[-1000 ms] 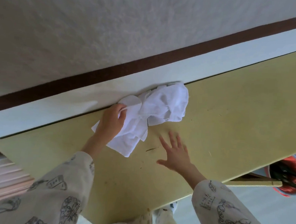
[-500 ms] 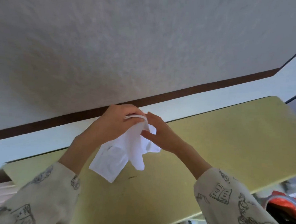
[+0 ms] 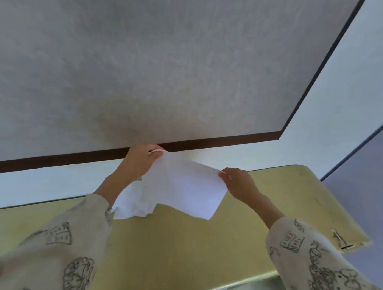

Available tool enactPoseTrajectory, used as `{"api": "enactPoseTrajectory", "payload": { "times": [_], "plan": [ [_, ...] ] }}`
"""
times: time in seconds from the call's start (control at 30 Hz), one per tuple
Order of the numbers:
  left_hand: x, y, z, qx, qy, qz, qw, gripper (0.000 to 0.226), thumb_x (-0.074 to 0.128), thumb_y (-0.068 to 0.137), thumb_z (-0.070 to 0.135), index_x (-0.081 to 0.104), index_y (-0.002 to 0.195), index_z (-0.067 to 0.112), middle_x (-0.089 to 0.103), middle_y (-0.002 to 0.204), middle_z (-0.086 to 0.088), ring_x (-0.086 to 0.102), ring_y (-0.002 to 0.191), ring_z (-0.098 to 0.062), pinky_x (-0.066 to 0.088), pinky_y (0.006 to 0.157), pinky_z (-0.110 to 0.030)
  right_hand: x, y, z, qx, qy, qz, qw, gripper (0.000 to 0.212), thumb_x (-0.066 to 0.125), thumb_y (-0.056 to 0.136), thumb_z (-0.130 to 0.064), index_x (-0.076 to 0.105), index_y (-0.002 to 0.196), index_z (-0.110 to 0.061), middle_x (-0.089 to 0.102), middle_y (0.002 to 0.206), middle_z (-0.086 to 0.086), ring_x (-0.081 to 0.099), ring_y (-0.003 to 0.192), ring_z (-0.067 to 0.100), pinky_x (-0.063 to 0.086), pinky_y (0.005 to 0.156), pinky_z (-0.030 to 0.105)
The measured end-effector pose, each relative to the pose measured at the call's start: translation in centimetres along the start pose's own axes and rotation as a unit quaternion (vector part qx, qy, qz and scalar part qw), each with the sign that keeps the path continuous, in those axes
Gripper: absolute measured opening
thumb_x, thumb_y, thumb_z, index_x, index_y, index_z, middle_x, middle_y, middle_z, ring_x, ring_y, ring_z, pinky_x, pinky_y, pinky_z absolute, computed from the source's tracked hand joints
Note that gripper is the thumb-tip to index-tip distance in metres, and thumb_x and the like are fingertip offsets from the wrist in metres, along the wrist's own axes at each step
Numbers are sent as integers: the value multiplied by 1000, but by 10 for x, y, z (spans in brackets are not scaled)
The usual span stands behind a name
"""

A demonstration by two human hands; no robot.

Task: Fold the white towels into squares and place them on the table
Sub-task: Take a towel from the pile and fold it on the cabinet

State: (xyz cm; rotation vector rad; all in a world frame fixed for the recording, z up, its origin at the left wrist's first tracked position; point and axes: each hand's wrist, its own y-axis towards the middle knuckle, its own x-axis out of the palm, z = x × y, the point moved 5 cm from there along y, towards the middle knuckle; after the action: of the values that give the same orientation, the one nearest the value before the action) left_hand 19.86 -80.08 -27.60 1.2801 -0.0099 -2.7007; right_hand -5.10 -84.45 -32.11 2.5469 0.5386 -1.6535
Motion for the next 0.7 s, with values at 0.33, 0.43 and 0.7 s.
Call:
{"api": "enactPoseTrajectory", "payload": {
  "times": [0.33, 0.43, 0.7],
  "plan": [
    [29, 34, 57, 12, -39, 56, 998, 20, 55, 92, 24, 59, 102, 7, 59, 90, -5, 51, 79, -19, 35, 70, -27, -86, 2, 64, 45, 37, 183, 981, 28, 44, 97, -21, 67, 110, -11, 64, 109, 11, 57, 102, 31, 44, 86, 36],
    [40, 24, 62, 48, -46, 48, 997, 17, 57, 90, 22, 61, 98, 8, 59, 84, 0, 52, 76, -17, 37, 62, -19, -87, -11, 77, 23, 62, 191, 979, 30, 43, 96, -12, 64, 117, -12, 63, 115, 10, 55, 106, 28, 42, 90, 35],
    [149, -43, -5, 22, 23, -165, 986, 10, 59, 88, 17, 67, 93, 14, 61, 83, 8, 57, 81, -11, 41, 71, -21, 45, -77, 150, 64, 37, 7, 997, 25, 51, 94, -16, 67, 114, -14, 66, 115, 5, 58, 108, 24, 38, 91, 27]
  ]
}}
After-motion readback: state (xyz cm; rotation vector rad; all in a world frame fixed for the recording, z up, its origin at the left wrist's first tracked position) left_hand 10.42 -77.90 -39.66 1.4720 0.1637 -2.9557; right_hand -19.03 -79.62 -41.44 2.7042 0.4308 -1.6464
